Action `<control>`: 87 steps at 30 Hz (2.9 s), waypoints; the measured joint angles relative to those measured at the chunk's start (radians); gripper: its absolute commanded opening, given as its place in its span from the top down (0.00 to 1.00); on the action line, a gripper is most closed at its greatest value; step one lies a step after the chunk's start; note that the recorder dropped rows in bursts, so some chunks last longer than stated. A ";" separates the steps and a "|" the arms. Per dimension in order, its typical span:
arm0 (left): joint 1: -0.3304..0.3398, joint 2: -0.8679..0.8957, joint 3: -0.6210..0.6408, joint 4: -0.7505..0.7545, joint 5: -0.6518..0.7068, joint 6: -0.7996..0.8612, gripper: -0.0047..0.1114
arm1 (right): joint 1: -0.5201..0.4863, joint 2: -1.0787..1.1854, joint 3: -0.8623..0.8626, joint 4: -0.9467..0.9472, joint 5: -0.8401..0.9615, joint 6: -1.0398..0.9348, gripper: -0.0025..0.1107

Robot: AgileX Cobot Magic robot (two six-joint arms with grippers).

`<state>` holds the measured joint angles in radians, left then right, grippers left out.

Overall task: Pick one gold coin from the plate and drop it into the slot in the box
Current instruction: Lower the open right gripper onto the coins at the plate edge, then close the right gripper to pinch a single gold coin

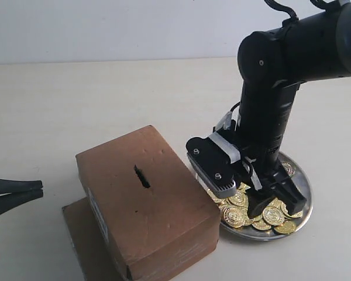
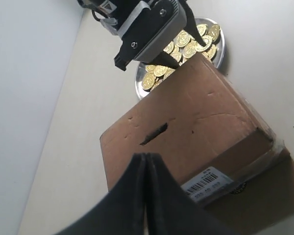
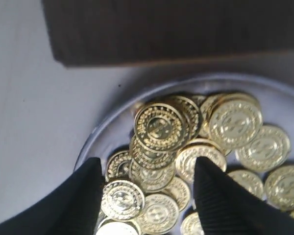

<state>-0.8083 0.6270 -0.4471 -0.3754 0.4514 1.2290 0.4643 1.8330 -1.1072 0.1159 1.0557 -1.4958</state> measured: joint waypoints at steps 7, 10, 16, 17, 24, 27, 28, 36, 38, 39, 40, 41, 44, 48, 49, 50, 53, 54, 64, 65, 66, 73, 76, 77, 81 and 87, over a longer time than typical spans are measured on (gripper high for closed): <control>-0.005 0.000 0.000 0.000 0.000 0.000 0.96 | 0.000 0.000 0.002 0.031 -0.073 -0.137 0.52; -0.005 0.000 0.000 0.000 0.000 0.000 0.96 | 0.000 0.000 0.033 0.028 -0.110 -0.186 0.52; -0.005 0.000 0.000 0.000 0.000 0.000 0.96 | 0.000 -0.012 0.128 -0.027 -0.224 -0.221 0.52; -0.005 0.000 0.000 0.000 0.000 0.000 0.96 | 0.000 -0.020 0.140 -0.028 -0.241 -0.232 0.52; -0.005 0.000 0.000 0.000 0.000 0.000 0.96 | 0.000 -0.031 0.178 0.047 -0.327 -0.310 0.52; -0.005 0.000 0.000 0.000 0.000 0.000 0.96 | 0.000 -0.031 0.178 0.056 -0.328 -0.325 0.52; -0.005 0.000 0.000 0.000 0.000 0.000 0.96 | 0.000 -0.031 0.178 0.056 -0.328 -0.327 0.52; -0.005 0.000 0.000 0.000 0.000 0.000 0.96 | 0.000 -0.031 0.214 0.061 -0.355 -0.351 0.52; -0.005 0.000 0.000 0.000 0.000 0.000 0.96 | 0.000 -0.033 0.215 0.064 -0.367 -0.351 0.52; -0.005 0.000 0.000 0.000 0.000 0.000 0.96 | 0.000 -0.037 0.216 0.066 -0.368 -0.351 0.52; -0.005 0.000 0.000 0.000 0.000 0.000 0.96 | 0.000 -0.040 0.216 0.068 -0.369 -0.351 0.52; -0.005 0.000 0.000 0.000 0.000 0.000 0.96 | 0.000 -0.040 0.216 0.069 -0.371 -0.351 0.52; -0.005 0.000 0.000 0.000 0.000 0.000 0.96 | 0.000 -0.040 0.216 0.080 -0.372 -0.351 0.53; -0.005 0.000 0.000 0.000 0.000 0.000 0.96 | 0.000 -0.040 0.216 0.106 -0.372 -0.351 0.53; -0.005 0.000 0.000 0.000 0.000 0.000 0.96 | 0.000 -0.040 0.216 0.106 -0.373 -0.351 0.53; -0.005 0.000 0.000 0.000 0.000 0.000 0.96 | 0.000 -0.040 0.216 0.106 -0.373 -0.351 0.53; -0.005 0.000 0.000 0.000 0.000 0.000 0.96 | 0.000 -0.040 0.230 0.107 -0.376 -0.351 0.53; -0.005 0.000 0.000 0.000 0.000 0.000 0.96 | 0.000 -0.040 0.236 0.102 -0.378 -0.351 0.53; -0.005 0.000 0.000 0.000 -0.004 0.000 0.96 | 0.046 -0.040 0.272 0.063 -0.477 -0.321 0.57; -0.005 0.000 0.000 0.000 -0.004 0.000 0.96 | 0.046 -0.040 0.272 0.063 -0.477 -0.314 0.57; -0.005 0.000 0.000 0.000 -0.004 0.000 0.96 | 0.046 -0.040 0.272 0.063 -0.477 -0.313 0.57; -0.005 0.000 0.000 0.000 -0.004 0.000 0.96 | 0.046 -0.040 0.272 0.063 -0.479 -0.227 0.57; -0.005 0.000 0.000 0.000 -0.004 0.000 0.96 | 0.046 -0.040 0.272 0.063 -0.479 -0.209 0.57; -0.005 0.000 0.000 0.000 -0.004 0.000 0.96 | 0.046 -0.040 0.272 0.063 -0.477 -0.204 0.57; -0.005 0.000 0.000 0.000 -0.004 0.000 0.96 | 0.046 -0.034 0.272 0.063 -0.475 -0.162 0.57; -0.005 0.000 0.000 0.000 -0.004 0.000 0.96 | 0.046 -0.024 0.264 0.063 -0.479 -0.111 0.57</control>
<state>-0.8131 0.6270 -0.4471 -0.3754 0.4474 1.2290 0.5102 1.8093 -0.8434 0.1791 0.5770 -1.6066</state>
